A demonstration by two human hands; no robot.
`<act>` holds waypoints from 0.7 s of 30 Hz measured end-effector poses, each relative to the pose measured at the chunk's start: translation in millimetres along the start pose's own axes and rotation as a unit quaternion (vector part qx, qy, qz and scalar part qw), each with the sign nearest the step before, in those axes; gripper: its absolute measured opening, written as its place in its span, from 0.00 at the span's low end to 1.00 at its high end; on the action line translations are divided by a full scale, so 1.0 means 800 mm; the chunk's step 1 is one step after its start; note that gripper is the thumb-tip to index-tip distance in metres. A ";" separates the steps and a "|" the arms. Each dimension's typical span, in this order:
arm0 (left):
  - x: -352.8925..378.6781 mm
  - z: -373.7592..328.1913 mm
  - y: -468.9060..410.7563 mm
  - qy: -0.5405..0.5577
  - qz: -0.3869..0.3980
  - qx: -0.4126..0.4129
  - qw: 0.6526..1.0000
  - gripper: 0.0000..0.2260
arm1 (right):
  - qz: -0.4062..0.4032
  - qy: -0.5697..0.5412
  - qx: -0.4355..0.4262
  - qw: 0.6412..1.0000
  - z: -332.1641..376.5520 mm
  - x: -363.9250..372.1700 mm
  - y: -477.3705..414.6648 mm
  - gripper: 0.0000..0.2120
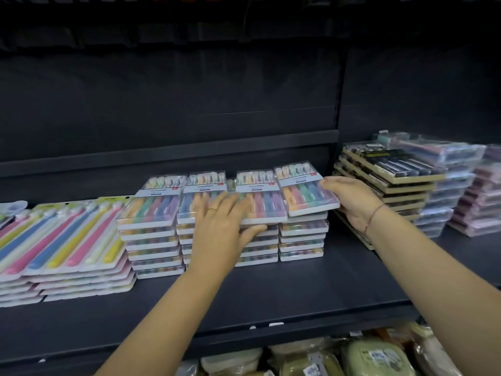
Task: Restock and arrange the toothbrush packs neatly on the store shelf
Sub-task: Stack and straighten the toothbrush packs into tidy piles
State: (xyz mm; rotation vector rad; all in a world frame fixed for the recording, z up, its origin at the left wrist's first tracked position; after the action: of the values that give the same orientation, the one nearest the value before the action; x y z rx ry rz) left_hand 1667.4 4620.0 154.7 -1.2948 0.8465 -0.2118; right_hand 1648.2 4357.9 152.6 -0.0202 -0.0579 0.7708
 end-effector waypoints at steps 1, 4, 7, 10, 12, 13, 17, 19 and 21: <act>0.003 0.005 0.000 -0.014 0.029 -0.013 0.999 0.27 | 0.009 0.013 -0.007 1.000 0.000 0.005 0.001 0.04; 0.008 0.014 -0.003 -0.035 0.073 -0.039 0.996 0.29 | 0.059 0.033 -0.003 0.998 -0.007 0.021 0.003 0.10; 0.012 0.015 -0.007 -0.028 0.092 -0.063 0.993 0.29 | 0.096 0.028 0.003 0.995 -0.015 0.035 0.000 0.09; 0.012 0.014 -0.007 -0.019 0.080 -0.080 0.993 0.25 | 0.089 0.016 0.010 0.996 -0.023 0.039 -0.002 0.09; 0.014 0.013 -0.008 -0.012 0.074 -0.087 0.993 0.22 | 0.081 0.006 0.011 0.997 -0.027 0.041 -0.003 0.14; 0.014 0.013 -0.009 -0.012 0.073 -0.087 0.993 0.22 | 0.070 0.006 0.008 0.997 -0.028 0.041 -0.005 0.19; 0.013 0.013 -0.009 -0.016 0.082 -0.073 0.994 0.23 | 0.060 0.016 -0.023 0.998 -0.026 0.040 -0.002 0.35; 0.013 0.015 -0.011 -0.007 0.097 -0.067 0.993 0.24 | 0.041 0.005 -0.060 0.997 -0.018 0.035 0.009 0.35; 0.013 0.018 -0.017 0.007 0.124 -0.067 0.990 0.25 | 0.054 -0.001 -0.111 0.992 -0.013 0.028 0.030 0.38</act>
State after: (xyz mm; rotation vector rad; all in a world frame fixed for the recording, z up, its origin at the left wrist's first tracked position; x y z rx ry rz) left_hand 1688.3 4621.2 163.3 -1.3005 1.0386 0.0338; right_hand 1648.0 4390.6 142.1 -0.2352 -0.1462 0.8689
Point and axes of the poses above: each hand's wrist, its own y-axis away from the middle knuckle, its own x-axis out of the palm, z = x × y, the point moved 6 cm from there along -y, towards the middle knuckle, and after that the axes turned 15 degrees about -z, right-handed, at the moved point
